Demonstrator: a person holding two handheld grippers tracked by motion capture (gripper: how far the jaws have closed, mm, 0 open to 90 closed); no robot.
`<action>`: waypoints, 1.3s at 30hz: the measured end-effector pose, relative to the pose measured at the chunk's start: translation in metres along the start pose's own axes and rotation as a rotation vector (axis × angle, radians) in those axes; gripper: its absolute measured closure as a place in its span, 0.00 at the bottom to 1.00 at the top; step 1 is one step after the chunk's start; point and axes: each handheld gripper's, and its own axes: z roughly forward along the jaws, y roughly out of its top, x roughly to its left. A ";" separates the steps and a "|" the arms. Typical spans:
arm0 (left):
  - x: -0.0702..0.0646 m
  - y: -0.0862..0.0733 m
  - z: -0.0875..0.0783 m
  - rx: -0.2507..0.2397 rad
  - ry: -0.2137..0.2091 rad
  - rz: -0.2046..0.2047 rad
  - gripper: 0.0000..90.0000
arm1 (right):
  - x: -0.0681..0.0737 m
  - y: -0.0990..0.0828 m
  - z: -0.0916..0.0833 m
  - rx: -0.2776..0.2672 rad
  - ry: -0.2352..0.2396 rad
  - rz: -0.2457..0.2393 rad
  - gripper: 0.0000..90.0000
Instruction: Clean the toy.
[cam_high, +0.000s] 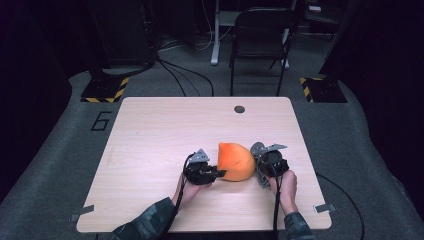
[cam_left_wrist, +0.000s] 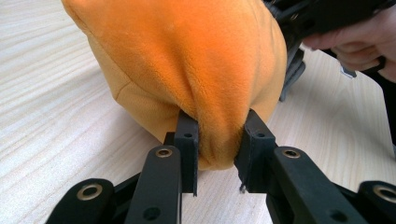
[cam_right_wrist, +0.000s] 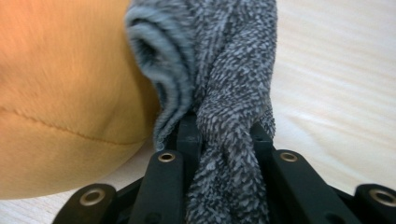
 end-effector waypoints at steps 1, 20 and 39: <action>0.000 0.000 0.000 0.002 -0.002 -0.003 0.81 | -0.002 0.004 -0.012 -0.036 0.001 0.017 0.82; -0.002 0.000 0.003 0.013 0.016 0.045 0.81 | 0.087 0.031 -0.054 -0.241 0.131 -0.227 0.83; -0.002 0.000 0.004 0.014 0.003 0.051 0.80 | 0.022 0.015 -0.040 -0.180 0.084 -0.064 0.82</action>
